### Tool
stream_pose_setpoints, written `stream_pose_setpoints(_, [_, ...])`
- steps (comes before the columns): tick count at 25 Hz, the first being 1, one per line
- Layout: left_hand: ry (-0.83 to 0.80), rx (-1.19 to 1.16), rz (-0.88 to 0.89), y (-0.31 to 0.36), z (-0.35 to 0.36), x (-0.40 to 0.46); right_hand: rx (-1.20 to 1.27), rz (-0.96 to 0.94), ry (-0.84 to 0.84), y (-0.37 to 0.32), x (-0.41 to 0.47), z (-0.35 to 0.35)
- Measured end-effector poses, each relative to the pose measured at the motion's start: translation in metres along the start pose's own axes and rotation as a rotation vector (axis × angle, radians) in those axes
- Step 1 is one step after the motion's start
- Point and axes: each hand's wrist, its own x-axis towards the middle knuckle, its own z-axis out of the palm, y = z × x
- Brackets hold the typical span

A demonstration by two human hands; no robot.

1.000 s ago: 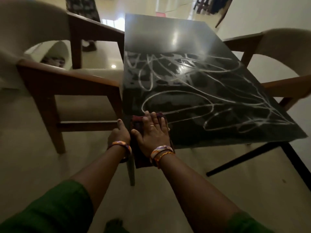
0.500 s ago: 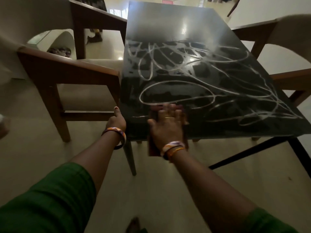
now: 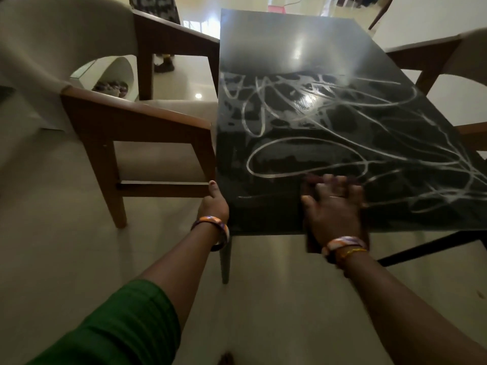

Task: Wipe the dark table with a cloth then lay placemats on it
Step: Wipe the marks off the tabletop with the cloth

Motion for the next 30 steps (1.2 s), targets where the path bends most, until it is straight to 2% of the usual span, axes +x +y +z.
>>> stream_pose_setpoints(3, [-0.053, -0.107, -0.043, -0.002, -0.001, 0.002, 0.203, -0.242, -0.084, -0.096, -0.011, 0.015])
stream_pose_setpoints(4, [-0.069, -0.139, -0.055, -0.002, -0.001, 0.002, 0.25, -0.284, -0.116, -0.109, -0.012, 0.015])
stream_pose_setpoints(6, [-0.078, -0.148, -0.062, -0.002, -0.001, 0.002, 0.253, -0.303, -0.11, -0.092, -0.005, 0.012])
stream_pose_setpoints(9, [-0.072, -0.116, -0.066, 0.001, -0.003, -0.003, 0.082, -0.092, 0.005, -0.014, 0.004, 0.01])
stream_pose_setpoints(11, [-0.075, -0.086, -0.037, 0.002, -0.003, -0.004, -0.011, 0.129, -0.035, 0.032, 0.008, -0.001])
stream_pose_setpoints(13, [-0.068, -0.064, -0.025, 0.004, -0.003, -0.004, -0.031, 0.241, -0.122, 0.037, 0.009, -0.009])
stream_pose_setpoints(15, [-0.057, -0.049, -0.02, 0.002, -0.003, -0.001, -0.034, 0.11, -0.122, -0.004, 0.005, -0.003])
stream_pose_setpoints(18, [-0.067, -0.102, -0.024, -0.002, -0.002, 0.006, 0.059, -0.238, -0.182, -0.094, -0.01, 0.016])
stream_pose_setpoints(20, [-0.084, -0.14, -0.024, -0.003, -0.001, 0.007, 0.028, -0.37, -0.24, -0.113, -0.012, 0.016])
stream_pose_setpoints(21, [-0.081, -0.128, -0.034, -0.003, -0.001, 0.007, -0.005, -0.375, -0.237, -0.101, -0.005, 0.014])
stream_pose_setpoints(23, [-0.077, -0.098, -0.048, -0.004, -0.002, 0.007, -0.044, -0.257, -0.191, -0.054, 0.006, 0.011])
stream_pose_setpoints(25, [-0.083, -0.081, -0.05, -0.003, -0.002, 0.007, -0.084, -0.036, -0.193, -0.001, 0.013, -0.001])
stream_pose_setpoints(27, [-0.084, -0.067, -0.044, -0.001, -0.003, 0.008, -0.103, 0.145, -0.191, 0.021, 0.014, -0.009])
stream_pose_setpoints(28, [-0.077, -0.069, -0.039, -0.002, -0.002, 0.01, -0.112, 0.163, -0.177, 0.014, 0.013, -0.009])
stream_pose_setpoints(30, [-0.104, -0.128, -0.065, -0.004, -0.002, 0.013, -0.034, 0.018, -0.173, -0.031, 0.003, -0.001])
